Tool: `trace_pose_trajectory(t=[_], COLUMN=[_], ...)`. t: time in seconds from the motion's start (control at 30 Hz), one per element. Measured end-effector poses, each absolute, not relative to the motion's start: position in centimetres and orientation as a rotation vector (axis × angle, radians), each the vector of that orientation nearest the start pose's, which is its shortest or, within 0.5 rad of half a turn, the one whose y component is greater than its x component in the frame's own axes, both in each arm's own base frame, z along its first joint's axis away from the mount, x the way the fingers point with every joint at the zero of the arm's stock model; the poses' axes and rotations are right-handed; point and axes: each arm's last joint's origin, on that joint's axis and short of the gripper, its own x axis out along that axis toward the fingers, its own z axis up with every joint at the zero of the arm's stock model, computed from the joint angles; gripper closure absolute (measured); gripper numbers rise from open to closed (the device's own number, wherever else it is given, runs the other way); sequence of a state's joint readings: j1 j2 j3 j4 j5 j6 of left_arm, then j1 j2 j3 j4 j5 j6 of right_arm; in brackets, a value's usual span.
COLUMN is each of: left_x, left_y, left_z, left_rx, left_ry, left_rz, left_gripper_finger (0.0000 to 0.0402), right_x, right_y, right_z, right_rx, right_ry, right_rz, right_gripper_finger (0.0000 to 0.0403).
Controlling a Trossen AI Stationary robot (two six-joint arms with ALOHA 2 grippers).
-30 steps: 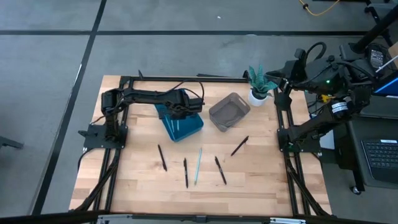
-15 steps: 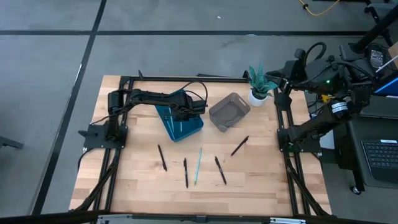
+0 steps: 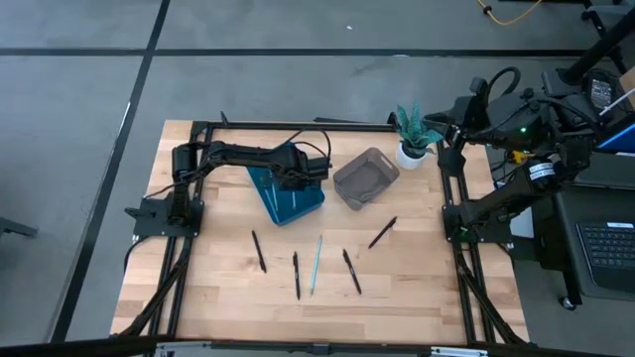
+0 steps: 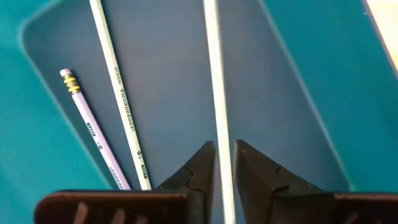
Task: Sort pens & pencils
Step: Put the left light blue pencil into the blue bin, then put the light blue pencil into the blue bin
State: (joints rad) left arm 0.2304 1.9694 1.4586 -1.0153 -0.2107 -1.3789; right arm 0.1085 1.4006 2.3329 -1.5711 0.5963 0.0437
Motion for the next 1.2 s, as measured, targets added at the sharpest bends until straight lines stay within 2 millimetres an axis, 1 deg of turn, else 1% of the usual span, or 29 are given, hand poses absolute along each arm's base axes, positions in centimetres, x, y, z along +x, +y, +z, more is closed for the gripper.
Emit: trace_pose_trajectory(t=[0.13, 0.27, 0.33, 0.4, 0.53, 0.7, 0.77, 0.83, 0.93, 1.03, 1.13, 1.2], left_x=[35.9, 35.8, 35.9, 36.2, 37.3, 37.9, 37.4, 37.6, 37.8, 38.7, 39.2, 39.4], left_y=[9.1, 9.0, 8.8, 8.0, 5.3, 1.0, -1.1, -3.3, -6.4, -9.1, -10.7, -11.5], left_z=[18.3, 18.3, 18.4, 18.7, 21.5, 26.6, 28.4, 29.2, 28.5, 26.4, 23.8, 22.4], left_rx=[-1.078, -1.078, -1.075, -1.067, -1.009, -0.889, -0.829, -0.836, -0.861, -0.919, -0.965, -0.999], left_ry=[1.031, 1.034, 1.038, 1.05, 1.045, 1.014, 1.025, 0.978, 0.945, 0.894, 0.939, 0.984], left_rz=[1.334, 1.335, 1.328, 1.304, 1.199, 1.137, 1.125, 1.085, 1.021, 0.906, 0.848, 0.828], left_gripper_finger=[0.0328, 0.0324, 0.0326, 0.0327, 0.0327, 0.0327, 0.0327, 0.0327, 0.0327, 0.0327, 0.0327, 0.0327], right_x=[14.8, 14.8, 14.8, 14.8, 14.8, 14.8, 14.9, 14.9, 15.2, 15.6, 16.2, 16.7], right_y=[0.0, 0.0, 0.0, 0.0, 0.0, 0.0, 0.0, 0.0, 0.0, 0.0, 0.1, 0.1], right_z=[54.1, 54.1, 54.1, 54.1, 54.1, 54.1, 54.1, 54.1, 54.0, 53.9, 53.7, 53.6], right_rx=[-0.173, -0.169, -0.169, -0.17, -0.176, -0.207, -0.21, -0.211, -0.21, -0.213, -0.217, -0.221], right_ry=[0.597, 0.596, 0.596, 0.596, 0.597, 0.601, 0.602, 0.604, 0.609, 0.618, 0.629, 0.64], right_rz=[-0.461, -0.462, -0.462, -0.462, -0.461, -0.482, -0.488, -0.488, -0.489, -0.489, -0.489, -0.488], right_gripper_finger=[0.0355, 0.0355, 0.0355, 0.0355, 0.0355, 0.0355, 0.0355, 0.0355, 0.0355, 0.0355, 0.0355, 0.0355])
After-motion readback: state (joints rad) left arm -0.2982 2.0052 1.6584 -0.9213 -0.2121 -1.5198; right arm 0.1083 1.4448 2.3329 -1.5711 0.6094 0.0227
